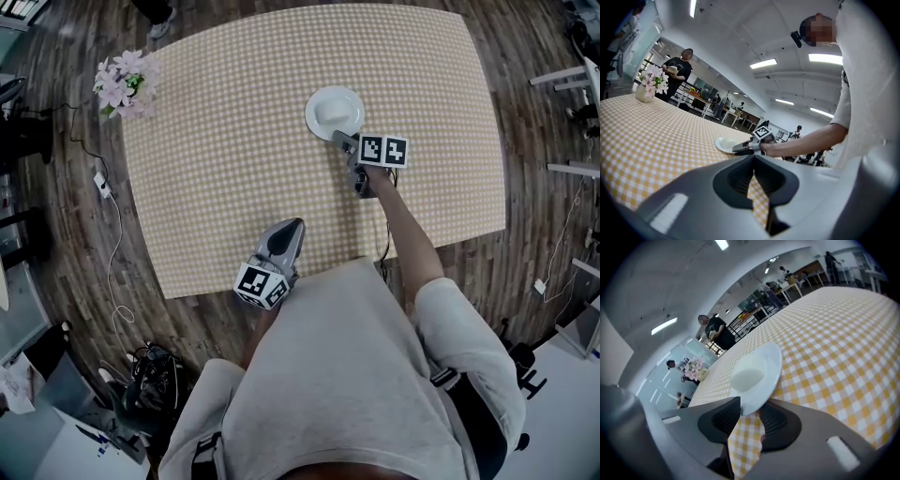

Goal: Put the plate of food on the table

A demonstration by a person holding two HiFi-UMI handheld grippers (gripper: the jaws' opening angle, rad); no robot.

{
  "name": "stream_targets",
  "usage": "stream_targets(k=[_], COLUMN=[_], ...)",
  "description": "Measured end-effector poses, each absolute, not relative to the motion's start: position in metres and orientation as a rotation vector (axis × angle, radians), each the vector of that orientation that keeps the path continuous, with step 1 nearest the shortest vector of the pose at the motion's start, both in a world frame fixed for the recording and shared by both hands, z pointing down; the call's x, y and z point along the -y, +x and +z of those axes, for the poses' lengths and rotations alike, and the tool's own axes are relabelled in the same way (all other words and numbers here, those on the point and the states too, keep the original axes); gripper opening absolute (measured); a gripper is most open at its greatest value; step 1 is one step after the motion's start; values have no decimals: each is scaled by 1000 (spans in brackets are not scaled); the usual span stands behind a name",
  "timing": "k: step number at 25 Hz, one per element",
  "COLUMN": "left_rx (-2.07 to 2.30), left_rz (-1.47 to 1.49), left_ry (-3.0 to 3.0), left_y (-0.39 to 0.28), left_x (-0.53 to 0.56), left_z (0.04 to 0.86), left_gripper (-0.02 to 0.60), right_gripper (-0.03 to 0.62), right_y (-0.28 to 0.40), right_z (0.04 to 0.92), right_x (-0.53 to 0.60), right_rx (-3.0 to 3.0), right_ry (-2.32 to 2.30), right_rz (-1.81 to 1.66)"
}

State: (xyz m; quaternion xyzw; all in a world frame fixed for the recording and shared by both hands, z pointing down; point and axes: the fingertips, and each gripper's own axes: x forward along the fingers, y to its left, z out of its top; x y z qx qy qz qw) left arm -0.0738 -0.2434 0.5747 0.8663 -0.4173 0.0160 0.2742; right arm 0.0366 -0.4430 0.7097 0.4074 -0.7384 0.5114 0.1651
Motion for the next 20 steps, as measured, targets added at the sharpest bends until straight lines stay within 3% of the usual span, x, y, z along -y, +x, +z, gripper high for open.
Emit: stream_targets(k=[3, 11, 13, 20], left_rx=[1107, 1107, 1107, 1097], left_rz=[43, 34, 31, 34], left_ry=[2335, 2329, 2326, 2332], left_y=[-71, -69, -70, -66], left_x=[242, 239, 239, 239], left_z=[575, 573, 574, 575], left_gripper=[9, 8, 9, 9], right_gripper=[148, 166, 261, 266], right_y=[40, 39, 34, 28], right_z=[711, 707, 703, 705], right_x=[440, 437, 436, 431], right_rx=[2092, 2145, 2184, 2203], right_ry=[1150, 1091, 1029, 950], right_rz=[1275, 1404, 1503, 1336])
